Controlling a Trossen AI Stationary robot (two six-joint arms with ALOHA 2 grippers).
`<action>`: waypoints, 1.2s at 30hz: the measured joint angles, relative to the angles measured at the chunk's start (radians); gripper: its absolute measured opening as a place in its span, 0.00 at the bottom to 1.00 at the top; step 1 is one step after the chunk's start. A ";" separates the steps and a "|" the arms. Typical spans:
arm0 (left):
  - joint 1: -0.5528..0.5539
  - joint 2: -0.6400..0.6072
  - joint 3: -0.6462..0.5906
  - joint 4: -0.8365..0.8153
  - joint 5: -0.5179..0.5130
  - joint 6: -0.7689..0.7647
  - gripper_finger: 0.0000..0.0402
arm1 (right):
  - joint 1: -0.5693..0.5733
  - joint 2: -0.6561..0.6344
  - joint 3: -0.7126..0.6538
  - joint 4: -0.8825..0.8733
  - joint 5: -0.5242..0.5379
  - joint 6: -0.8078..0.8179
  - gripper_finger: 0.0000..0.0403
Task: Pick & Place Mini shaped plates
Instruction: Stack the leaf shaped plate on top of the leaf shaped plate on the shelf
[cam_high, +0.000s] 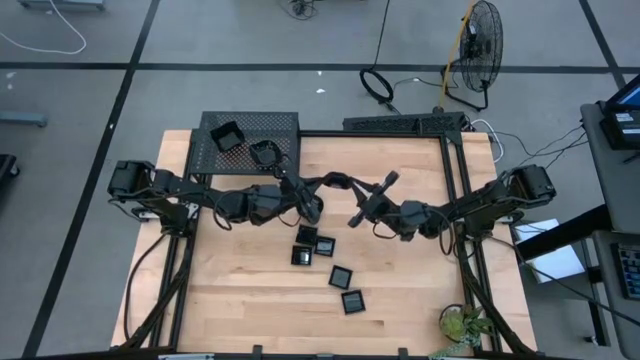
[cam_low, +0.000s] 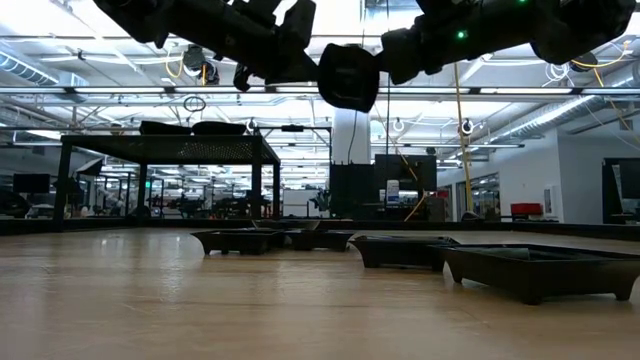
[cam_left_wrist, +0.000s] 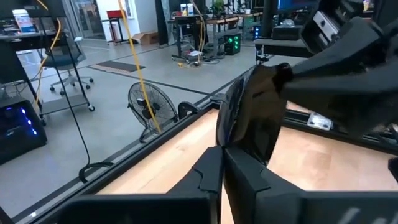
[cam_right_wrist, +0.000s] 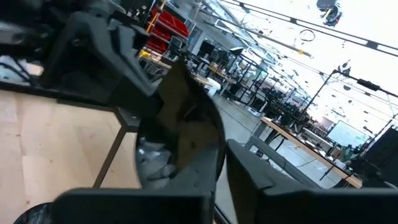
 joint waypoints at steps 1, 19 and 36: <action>-0.002 0.000 0.000 0.001 0.000 0.000 0.04 | 0.004 0.000 0.000 -0.005 0.001 0.000 0.10; -0.014 -0.322 0.000 -0.335 -0.226 -0.022 0.01 | 0.102 0.000 0.000 -0.062 0.160 0.054 0.63; 0.133 -0.649 -0.071 -0.955 -0.268 -0.560 0.01 | 0.101 0.000 0.000 -0.086 0.159 0.105 0.60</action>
